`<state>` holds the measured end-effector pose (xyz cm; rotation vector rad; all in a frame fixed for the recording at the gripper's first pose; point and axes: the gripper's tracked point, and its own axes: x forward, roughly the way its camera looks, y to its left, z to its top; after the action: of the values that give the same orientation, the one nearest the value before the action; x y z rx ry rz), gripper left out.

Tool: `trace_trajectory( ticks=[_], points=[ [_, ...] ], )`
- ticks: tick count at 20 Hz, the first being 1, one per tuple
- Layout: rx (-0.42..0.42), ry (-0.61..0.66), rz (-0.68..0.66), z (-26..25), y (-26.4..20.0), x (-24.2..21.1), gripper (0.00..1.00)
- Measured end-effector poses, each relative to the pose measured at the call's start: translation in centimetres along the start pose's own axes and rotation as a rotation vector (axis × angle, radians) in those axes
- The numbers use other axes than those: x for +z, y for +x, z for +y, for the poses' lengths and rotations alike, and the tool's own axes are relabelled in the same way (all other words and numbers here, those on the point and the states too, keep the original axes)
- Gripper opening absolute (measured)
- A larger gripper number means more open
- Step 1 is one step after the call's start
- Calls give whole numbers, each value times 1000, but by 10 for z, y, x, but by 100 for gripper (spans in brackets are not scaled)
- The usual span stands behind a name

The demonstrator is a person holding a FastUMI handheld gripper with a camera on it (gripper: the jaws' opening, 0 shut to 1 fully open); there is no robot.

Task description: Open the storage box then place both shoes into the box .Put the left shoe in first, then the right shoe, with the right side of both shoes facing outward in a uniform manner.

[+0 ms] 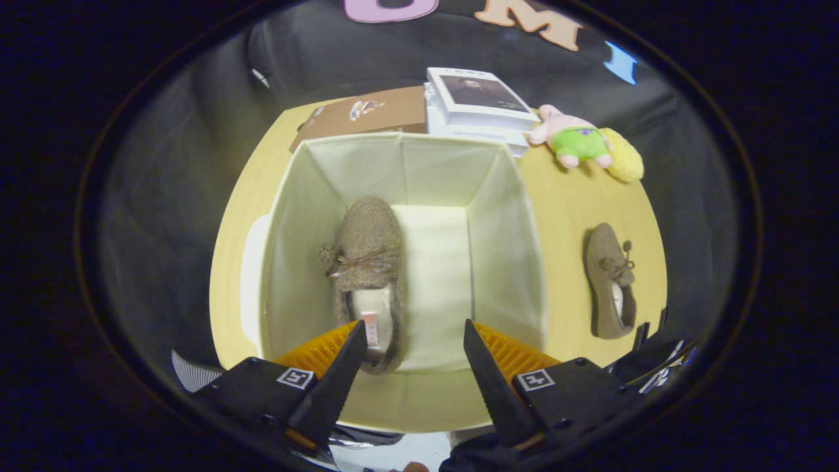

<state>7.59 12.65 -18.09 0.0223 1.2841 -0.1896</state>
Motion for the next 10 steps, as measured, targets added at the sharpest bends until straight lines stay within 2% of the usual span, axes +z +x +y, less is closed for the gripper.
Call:
trace_trajectory(
  ticks=[6, 8, 10],
  points=[
    [-41, 93, -77, -66, -55, 23, 96],
    [-87, 126, -92, -99, -65, 28, 96],
    [-176, 142, -89, -142, -71, 30, 96]
  ],
)
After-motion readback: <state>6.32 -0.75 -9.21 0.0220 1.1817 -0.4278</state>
